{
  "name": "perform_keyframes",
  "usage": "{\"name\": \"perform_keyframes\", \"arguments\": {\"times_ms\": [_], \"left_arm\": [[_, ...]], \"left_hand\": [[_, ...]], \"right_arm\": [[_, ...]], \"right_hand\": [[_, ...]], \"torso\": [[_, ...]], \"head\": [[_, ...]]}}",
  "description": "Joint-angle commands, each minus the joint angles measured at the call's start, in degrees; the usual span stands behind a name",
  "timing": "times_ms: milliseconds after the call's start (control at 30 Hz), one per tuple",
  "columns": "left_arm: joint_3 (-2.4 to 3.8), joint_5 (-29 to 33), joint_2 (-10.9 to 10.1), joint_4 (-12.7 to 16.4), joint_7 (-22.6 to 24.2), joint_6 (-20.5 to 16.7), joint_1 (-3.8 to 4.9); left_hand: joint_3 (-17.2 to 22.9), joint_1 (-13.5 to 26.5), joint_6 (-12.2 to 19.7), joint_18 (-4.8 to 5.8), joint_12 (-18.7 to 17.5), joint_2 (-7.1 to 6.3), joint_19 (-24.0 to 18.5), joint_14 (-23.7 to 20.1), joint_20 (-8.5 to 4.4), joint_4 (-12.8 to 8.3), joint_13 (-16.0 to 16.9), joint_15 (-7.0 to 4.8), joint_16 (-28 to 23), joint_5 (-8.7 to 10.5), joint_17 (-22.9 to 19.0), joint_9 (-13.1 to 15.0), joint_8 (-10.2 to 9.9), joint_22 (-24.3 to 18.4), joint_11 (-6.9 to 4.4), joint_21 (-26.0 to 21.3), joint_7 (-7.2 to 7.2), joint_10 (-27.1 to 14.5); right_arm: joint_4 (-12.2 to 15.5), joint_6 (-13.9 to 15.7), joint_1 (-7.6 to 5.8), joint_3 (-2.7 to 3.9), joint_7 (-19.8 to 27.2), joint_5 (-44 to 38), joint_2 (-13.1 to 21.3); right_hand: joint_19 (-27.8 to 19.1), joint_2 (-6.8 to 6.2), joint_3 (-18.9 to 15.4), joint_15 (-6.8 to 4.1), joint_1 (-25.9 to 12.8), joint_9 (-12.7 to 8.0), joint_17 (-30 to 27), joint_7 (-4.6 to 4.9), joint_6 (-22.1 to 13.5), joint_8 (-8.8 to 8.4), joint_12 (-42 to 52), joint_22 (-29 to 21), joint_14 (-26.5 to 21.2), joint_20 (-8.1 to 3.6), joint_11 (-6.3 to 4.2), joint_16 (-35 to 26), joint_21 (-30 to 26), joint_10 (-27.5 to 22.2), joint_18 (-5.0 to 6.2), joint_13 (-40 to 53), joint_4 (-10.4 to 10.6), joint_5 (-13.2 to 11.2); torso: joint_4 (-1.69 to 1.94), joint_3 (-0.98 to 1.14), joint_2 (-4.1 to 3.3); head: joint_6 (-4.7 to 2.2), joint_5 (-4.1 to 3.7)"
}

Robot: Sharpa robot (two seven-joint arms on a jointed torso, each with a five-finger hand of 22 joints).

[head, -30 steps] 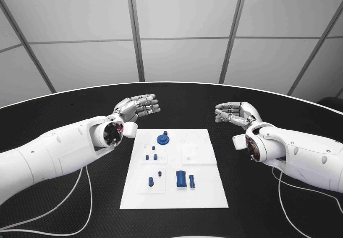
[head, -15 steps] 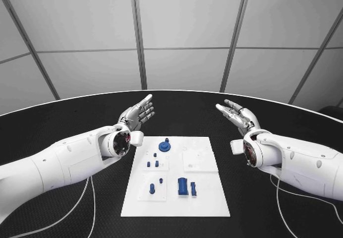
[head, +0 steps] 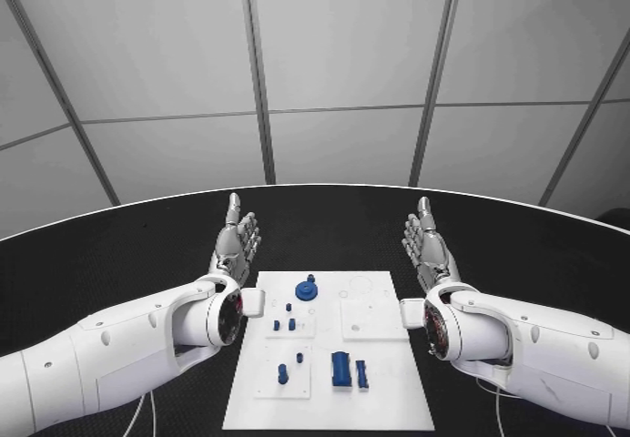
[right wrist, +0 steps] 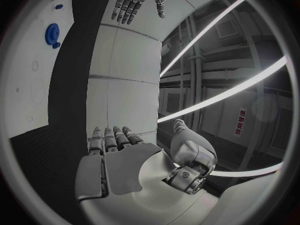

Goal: Assemble the parts on the task board

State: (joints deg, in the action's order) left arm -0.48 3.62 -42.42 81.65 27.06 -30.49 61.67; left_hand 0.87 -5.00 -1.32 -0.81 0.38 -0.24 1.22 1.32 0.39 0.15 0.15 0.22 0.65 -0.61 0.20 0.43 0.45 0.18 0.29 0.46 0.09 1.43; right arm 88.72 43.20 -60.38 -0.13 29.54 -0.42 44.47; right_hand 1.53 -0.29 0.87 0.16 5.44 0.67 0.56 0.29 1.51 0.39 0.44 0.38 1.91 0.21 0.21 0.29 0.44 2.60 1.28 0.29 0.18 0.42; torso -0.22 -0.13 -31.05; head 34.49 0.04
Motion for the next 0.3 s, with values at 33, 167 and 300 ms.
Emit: {"name": "perform_keyframes", "arguments": {"times_ms": [33, 167, 300], "left_arm": [[0.19, -1.51, -0.97, 3.83, 1.11, -6.80, -0.62], [0.37, -2.79, -1.76, 6.54, 2.09, -10.94, -1.16], [0.46, -3.47, -2.18, 7.99, 2.62, -13.16, -1.45]], "left_hand": [[-0.87, 5.00, 1.32, 0.81, -0.38, 0.24, -1.22, -1.32, -0.39, -0.15, -0.15, -0.22, -0.65, 0.61, -0.20, -0.43, -0.45, -0.18, -0.29, -0.46, -0.09, -1.43], [-0.87, 5.00, 1.32, 0.81, -0.38, 0.24, -1.22, -1.32, -0.39, -0.15, -0.15, -0.22, -0.65, 0.61, -0.20, -0.43, -0.45, -0.18, -0.29, -0.46, -0.09, -1.43], [-0.87, 5.00, 1.32, 0.81, -0.38, 0.24, -1.22, -1.32, -0.39, -0.15, -0.15, -0.22, -0.65, 0.61, -0.20, -0.43, -0.45, -0.18, -0.29, -0.46, -0.09, -1.43]], "right_arm": [[1.17, 0.87, 0.21, 0.13, 0.24, 0.40, 0.21], [1.23, 0.91, 0.22, 0.13, 0.25, 0.42, 0.22], [1.23, 0.91, 0.22, 0.13, 0.25, 0.42, 0.22]], "right_hand": [[-1.53, 0.29, -0.87, -0.16, -5.44, -0.67, -0.56, -0.29, -1.51, -0.39, -0.44, -0.38, -1.91, -0.21, -0.21, -0.29, -0.44, -2.60, -1.28, -0.29, -0.18, -0.42], [-1.53, 0.29, -0.87, -0.16, -5.44, -0.67, -0.56, -0.29, -1.51, -0.39, -0.44, -0.38, -1.91, -0.21, -0.21, -0.29, -0.44, -2.60, -1.28, -0.29, -0.18, -0.42], [-1.53, 0.29, -0.87, -0.16, -5.44, -0.67, -0.56, -0.29, -1.51, -0.39, -0.44, -0.38, -1.91, -0.21, -0.21, -0.29, -0.44, -2.60, -1.28, -0.29, -0.18, -0.42]], "torso": [[0.22, 0.13, -0.13], [0.22, 0.13, -0.13], [0.22, 0.13, -0.13]], "head": [[-0.11, -0.04], [-0.11, -0.04], [-0.11, -0.04]]}}
